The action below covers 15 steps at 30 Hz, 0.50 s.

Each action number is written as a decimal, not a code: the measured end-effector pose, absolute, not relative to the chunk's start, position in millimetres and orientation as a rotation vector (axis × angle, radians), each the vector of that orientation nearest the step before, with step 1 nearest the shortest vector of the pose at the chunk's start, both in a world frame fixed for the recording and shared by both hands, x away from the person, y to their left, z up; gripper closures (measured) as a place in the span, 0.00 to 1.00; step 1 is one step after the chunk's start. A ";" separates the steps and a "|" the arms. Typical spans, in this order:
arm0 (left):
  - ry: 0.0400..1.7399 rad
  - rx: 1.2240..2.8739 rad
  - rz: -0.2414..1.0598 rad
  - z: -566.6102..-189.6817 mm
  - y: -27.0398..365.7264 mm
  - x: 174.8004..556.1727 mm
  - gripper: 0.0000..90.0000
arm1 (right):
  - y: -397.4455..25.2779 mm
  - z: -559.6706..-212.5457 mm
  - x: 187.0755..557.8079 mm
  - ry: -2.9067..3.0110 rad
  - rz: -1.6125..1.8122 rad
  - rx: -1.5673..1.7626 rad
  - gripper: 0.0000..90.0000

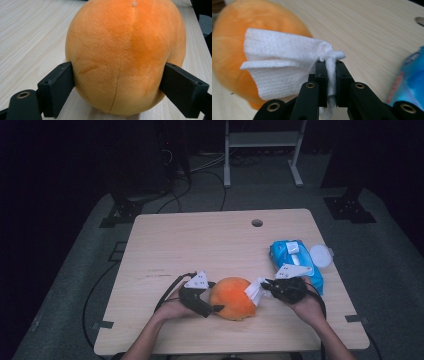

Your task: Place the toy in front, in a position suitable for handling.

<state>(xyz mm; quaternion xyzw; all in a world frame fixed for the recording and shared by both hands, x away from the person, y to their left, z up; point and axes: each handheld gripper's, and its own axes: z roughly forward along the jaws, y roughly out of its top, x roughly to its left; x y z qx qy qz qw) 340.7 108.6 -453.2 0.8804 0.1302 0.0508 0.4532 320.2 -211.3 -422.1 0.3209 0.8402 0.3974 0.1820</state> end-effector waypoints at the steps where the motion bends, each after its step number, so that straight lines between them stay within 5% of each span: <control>1: 0.322 2.174 0.126 -453.1 108.5 340.6 0.16 | -211.2 -421.9 320.3 2.350 1.089 0.917 0.91; 9: 0.320 2.174 0.130 -453.0 107.8 339.7 0.15 | -197.7 -416.1 306.3 2.355 1.039 0.848 0.90; 15: 0.321 2.178 0.130 -453.1 107.3 339.0 0.15 | -182.0 -411.6 288.8 2.468 1.040 0.693 0.79</control>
